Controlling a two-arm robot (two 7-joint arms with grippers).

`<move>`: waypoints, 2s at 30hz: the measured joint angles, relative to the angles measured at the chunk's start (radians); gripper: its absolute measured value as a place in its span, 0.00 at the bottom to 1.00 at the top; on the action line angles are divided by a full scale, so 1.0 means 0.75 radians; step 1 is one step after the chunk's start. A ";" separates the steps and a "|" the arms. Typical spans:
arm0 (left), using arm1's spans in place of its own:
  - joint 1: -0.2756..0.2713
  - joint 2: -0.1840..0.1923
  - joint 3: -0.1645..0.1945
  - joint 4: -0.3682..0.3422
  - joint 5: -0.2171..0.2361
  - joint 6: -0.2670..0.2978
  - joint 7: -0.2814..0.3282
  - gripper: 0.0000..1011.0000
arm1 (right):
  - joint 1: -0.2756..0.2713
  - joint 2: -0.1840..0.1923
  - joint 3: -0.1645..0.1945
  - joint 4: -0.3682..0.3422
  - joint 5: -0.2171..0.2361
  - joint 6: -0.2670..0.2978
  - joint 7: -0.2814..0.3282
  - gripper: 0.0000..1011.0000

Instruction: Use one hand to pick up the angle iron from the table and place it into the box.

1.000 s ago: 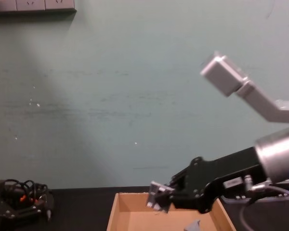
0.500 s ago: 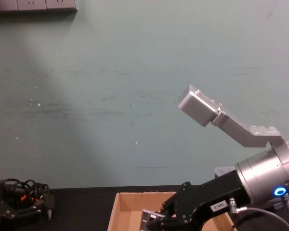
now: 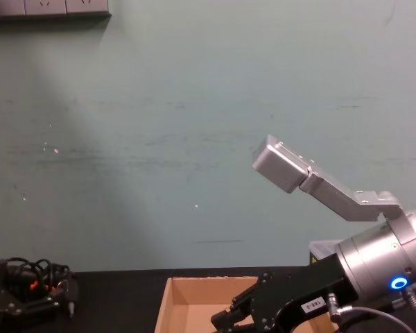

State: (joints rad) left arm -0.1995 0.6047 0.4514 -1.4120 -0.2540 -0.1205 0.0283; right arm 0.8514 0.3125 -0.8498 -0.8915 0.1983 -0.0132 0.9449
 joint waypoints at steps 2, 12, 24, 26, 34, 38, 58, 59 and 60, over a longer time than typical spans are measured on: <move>0.000 0.000 0.000 0.000 0.000 0.000 0.000 0.99 | 0.000 0.000 0.001 0.000 -0.002 0.000 0.001 0.30; 0.000 0.000 0.000 0.000 0.000 0.000 0.000 0.99 | -0.028 0.022 0.030 -0.062 0.000 0.007 -0.017 0.62; 0.000 0.000 0.000 0.000 0.000 0.000 0.000 0.99 | -0.156 0.197 0.152 -0.375 0.117 0.084 -0.084 0.95; 0.000 0.000 0.000 0.000 0.000 0.000 0.000 0.99 | -0.186 0.243 0.175 -0.447 0.146 0.100 -0.086 0.99; 0.000 0.000 0.000 0.000 0.000 0.000 0.000 0.99 | -0.294 0.397 0.221 -0.678 0.244 0.148 -0.085 0.99; 0.000 0.000 0.000 0.000 0.000 0.000 0.000 0.99 | -0.336 0.452 0.222 -0.762 0.276 0.167 -0.080 0.99; 0.000 0.000 0.000 0.000 0.000 0.000 0.000 0.99 | -0.438 0.502 0.081 -0.876 0.297 0.210 -0.055 0.99; 0.000 0.000 0.000 0.000 0.000 0.000 0.000 0.99 | -0.439 0.501 0.075 -0.876 0.294 0.211 -0.054 0.99; 0.000 0.000 0.000 0.000 0.000 0.000 0.000 0.99 | -0.443 0.498 0.063 -0.875 0.289 0.211 -0.052 0.99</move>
State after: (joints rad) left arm -0.1995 0.6047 0.4514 -1.4120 -0.2539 -0.1205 0.0283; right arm 0.5191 0.6861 -0.8024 -1.5474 0.4150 0.1449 0.9056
